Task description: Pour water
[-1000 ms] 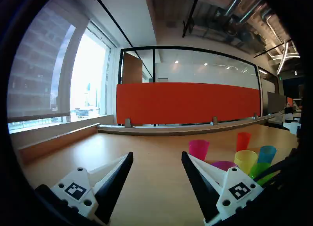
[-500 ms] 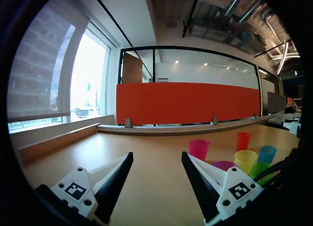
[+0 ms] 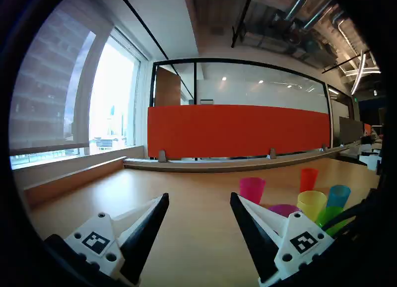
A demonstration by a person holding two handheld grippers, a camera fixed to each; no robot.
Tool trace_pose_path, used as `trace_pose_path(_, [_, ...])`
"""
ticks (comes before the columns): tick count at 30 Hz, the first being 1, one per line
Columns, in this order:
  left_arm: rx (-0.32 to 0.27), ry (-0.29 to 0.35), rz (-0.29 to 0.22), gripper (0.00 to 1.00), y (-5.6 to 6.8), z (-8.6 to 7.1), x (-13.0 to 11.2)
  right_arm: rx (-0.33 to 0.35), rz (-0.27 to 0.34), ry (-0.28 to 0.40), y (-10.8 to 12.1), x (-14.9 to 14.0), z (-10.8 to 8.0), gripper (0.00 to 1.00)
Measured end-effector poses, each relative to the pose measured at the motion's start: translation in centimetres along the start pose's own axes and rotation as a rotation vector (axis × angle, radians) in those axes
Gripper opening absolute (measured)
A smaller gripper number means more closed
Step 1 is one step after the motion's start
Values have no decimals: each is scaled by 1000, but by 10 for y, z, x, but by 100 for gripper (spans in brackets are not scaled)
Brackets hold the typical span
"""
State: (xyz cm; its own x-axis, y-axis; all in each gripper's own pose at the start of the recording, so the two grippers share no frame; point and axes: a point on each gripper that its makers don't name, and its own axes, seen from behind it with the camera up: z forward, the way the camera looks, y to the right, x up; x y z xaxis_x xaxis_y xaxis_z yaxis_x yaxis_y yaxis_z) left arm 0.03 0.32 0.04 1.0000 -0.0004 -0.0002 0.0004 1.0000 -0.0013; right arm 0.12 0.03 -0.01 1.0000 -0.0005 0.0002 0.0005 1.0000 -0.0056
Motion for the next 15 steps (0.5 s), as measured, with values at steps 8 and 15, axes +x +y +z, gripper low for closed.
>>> trace_pose_path(8, [0, 0, 0, 91, 0, 0, 1, 0, 0, 0, 0, 0, 0, 100])
trace_pose_path(15, [-1, 0, 0, 91, 0, 0, 2, 0, 0, 0, 0, 0, 0, 100])
